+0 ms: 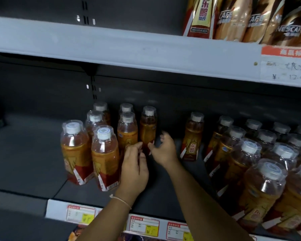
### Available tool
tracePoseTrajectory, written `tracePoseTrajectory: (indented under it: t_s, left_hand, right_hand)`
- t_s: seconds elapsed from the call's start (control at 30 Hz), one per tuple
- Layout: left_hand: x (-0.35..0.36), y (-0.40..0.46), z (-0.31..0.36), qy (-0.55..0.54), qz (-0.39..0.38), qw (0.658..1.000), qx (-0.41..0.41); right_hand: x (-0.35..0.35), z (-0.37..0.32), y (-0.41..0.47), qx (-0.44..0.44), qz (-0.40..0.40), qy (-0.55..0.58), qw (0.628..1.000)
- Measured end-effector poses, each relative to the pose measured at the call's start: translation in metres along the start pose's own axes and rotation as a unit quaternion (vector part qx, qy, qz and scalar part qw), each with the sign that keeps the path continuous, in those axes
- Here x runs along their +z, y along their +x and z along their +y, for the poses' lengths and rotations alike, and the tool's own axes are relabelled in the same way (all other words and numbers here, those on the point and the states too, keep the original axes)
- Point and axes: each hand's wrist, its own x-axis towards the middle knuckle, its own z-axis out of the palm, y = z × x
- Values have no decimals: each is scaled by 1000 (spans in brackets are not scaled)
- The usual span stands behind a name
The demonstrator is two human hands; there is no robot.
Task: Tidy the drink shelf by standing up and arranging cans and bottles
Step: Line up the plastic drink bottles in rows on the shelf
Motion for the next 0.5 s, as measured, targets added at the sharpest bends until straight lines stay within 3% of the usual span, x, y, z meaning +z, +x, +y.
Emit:
tracePoseTrajectory:
  t_s: [0.17, 0.5]
  left_hand:
    - [2, -3, -8, -24, -5, 999, -35]
    - [2, -2, -11, -63, -15, 997, -32]
  right_hand:
    - [13, 7, 15, 19, -64, 48, 997]
    - [12, 20, 13, 4, -35, 33, 999]
